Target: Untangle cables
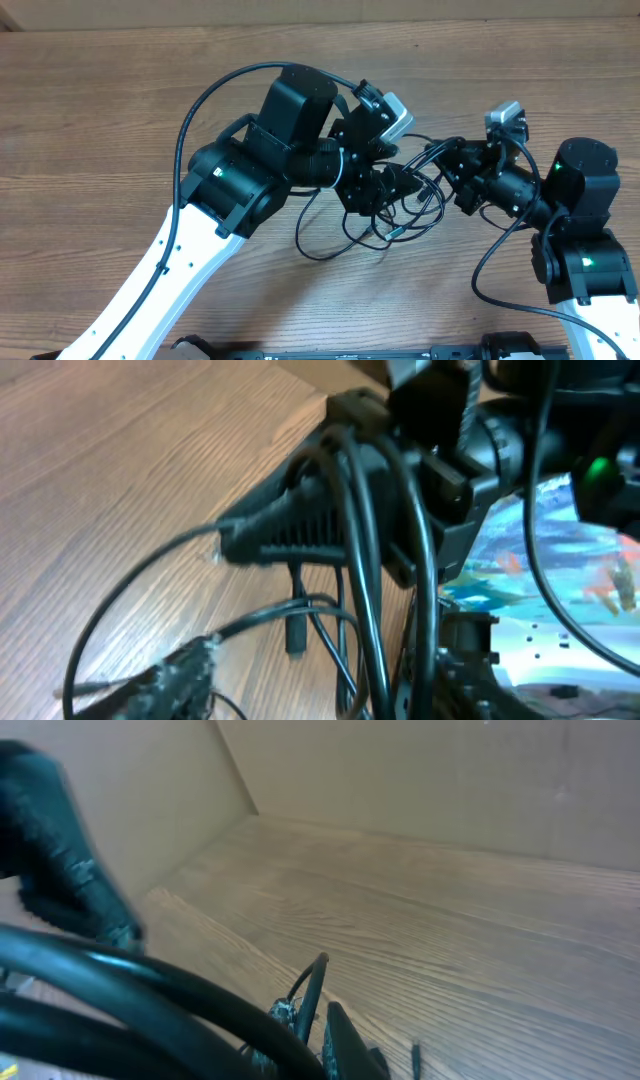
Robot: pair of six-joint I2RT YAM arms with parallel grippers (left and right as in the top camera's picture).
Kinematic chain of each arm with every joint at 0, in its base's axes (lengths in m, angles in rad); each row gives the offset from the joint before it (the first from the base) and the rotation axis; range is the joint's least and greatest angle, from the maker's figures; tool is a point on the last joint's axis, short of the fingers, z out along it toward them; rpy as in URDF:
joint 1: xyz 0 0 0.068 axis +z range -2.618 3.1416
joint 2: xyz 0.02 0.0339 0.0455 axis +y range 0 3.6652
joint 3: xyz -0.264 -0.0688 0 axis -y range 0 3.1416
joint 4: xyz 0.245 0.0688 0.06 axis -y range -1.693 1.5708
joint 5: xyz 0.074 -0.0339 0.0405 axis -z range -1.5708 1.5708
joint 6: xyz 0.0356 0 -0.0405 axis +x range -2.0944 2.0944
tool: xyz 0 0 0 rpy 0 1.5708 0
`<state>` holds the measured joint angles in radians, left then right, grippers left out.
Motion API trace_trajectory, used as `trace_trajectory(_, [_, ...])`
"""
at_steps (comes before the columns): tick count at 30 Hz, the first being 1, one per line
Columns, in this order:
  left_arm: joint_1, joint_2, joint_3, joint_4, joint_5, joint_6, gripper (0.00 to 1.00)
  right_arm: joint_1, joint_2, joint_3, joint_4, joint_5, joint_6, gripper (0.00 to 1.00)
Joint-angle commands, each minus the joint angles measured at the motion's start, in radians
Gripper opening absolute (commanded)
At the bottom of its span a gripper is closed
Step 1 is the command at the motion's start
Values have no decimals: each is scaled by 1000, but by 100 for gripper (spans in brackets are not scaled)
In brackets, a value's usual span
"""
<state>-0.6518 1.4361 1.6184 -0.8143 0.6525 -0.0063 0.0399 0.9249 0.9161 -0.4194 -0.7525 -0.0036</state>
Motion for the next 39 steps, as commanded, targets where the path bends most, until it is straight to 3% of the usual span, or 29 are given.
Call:
trace_trajectory(1, [10,-17,21,22,25,3,77,-2,-14,9,6,-66,8,7])
trace_trajectory(6, [10,0,21,41,18,2,83,-2,-14,9,4,-121,8,7])
trace_trajectory(12, [10,50,21,49,67,-14,76,-1,-14,9,-22,-133,8,6])
trace_trajectory(18, [10,88,21,91,133,-43,52,-1,-14,9,-45,-132,8,6])
trace_trajectory(22, [10,89,21,105,135,-51,16,-2,-14,9,-46,-132,7,9])
trace_trajectory(23, [10,89,21,105,135,-55,4,-2,-14,9,-46,-132,7,17])
trace_trajectory(26, [10,88,22,105,135,-77,4,-2,-14,9,-46,-123,7,48])
trace_trajectory(27, [10,88,22,106,134,-77,4,-2,-14,9,-46,-118,7,63])
trace_trajectory(32, [13,88,22,106,130,-77,4,-2,-14,9,-46,-113,7,96])
trace_trajectory(33, [18,88,22,106,127,-77,4,-2,-14,9,-46,-113,7,100])
trace_trajectory(39, [73,86,22,105,143,-124,4,-2,-14,9,-103,19,7,100])
